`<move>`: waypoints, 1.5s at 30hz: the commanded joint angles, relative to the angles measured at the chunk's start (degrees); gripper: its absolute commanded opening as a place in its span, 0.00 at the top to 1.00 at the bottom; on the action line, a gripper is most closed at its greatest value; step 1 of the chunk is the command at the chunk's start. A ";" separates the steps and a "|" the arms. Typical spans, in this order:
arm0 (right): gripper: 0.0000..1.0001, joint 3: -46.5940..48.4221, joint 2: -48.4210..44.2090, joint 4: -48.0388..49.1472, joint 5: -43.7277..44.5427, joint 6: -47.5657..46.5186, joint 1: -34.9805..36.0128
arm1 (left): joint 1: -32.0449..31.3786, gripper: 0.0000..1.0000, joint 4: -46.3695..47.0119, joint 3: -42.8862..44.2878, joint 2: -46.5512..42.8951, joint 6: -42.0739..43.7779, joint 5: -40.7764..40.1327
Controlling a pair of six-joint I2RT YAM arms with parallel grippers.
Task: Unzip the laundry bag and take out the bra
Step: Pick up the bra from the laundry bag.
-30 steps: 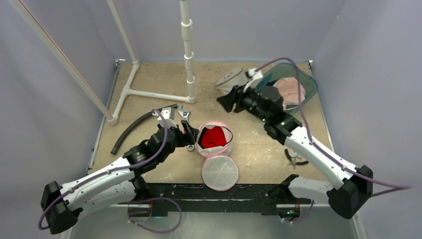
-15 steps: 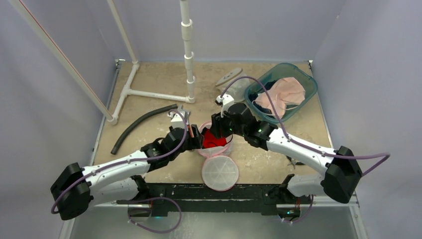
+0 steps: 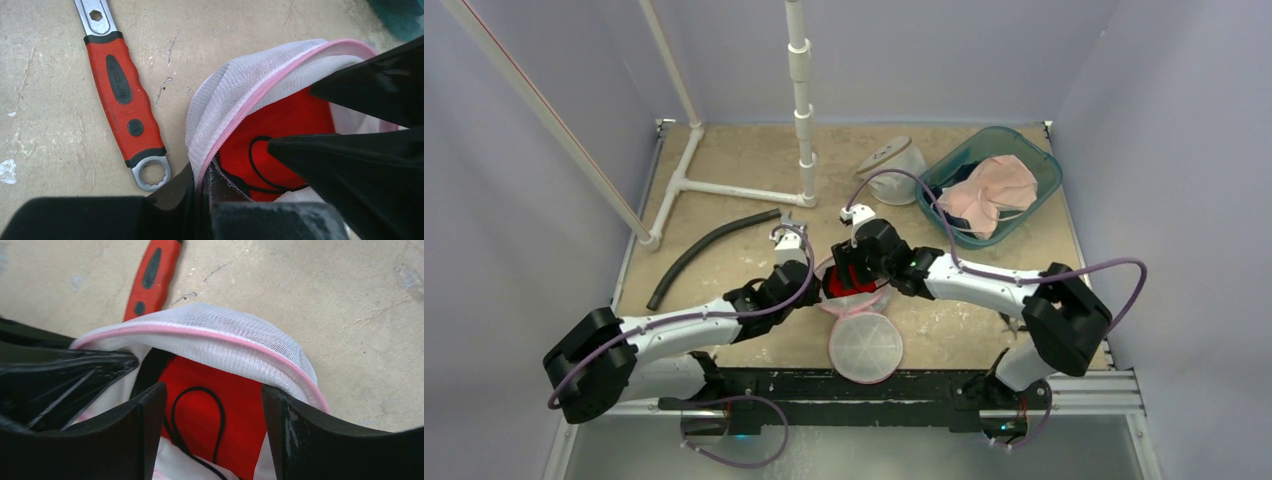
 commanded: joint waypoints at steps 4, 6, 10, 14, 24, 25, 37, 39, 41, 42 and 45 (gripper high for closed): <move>0.23 2.04 5.36 3.17 4.88 0.14 1.01 | 0.10 1.00 6.40 -1.04 -2.23 0.77 1.32; 0.22 2.46 7.10 3.54 5.10 0.20 1.39 | 0.11 1.00 6.74 -0.98 -1.61 0.64 1.72; 0.22 2.56 8.83 4.49 7.78 -0.33 3.35 | 0.10 1.00 7.33 -0.97 -0.16 0.79 2.32; 0.24 4.43 12.96 3.15 8.15 -0.74 4.08 | 0.07 1.00 8.22 -1.41 0.23 0.87 2.41; 0.68 4.06 16.92 -0.10 11.08 -0.32 4.67 | 0.15 1.00 7.57 -2.11 -0.10 0.77 1.44; 0.74 3.74 16.12 -0.29 11.38 -0.16 4.66 | 0.10 1.00 7.38 -2.28 -0.38 0.74 1.10; 1.00 4.58 -1.55 -5.37 3.73 0.77 4.25 | 0.07 1.00 4.32 -3.00 -2.86 -0.31 -1.19; 1.00 4.64 -4.00 -5.85 2.14 0.99 3.86 | 0.09 1.00 4.17 -3.19 -3.55 -0.50 -1.15; 1.00 4.38 -6.50 -5.97 0.61 1.48 3.02 | 0.10 1.00 3.93 -3.22 -4.13 -0.63 -1.19; 1.00 4.18 -7.84 -6.00 -0.04 1.59 2.56 | 0.13 1.00 3.76 -3.24 -4.33 -0.61 -1.20; 1.00 3.76 -11.34 -6.26 -2.33 2.01 1.21 | 0.06 1.00 3.44 -3.22 -4.75 -0.72 -1.20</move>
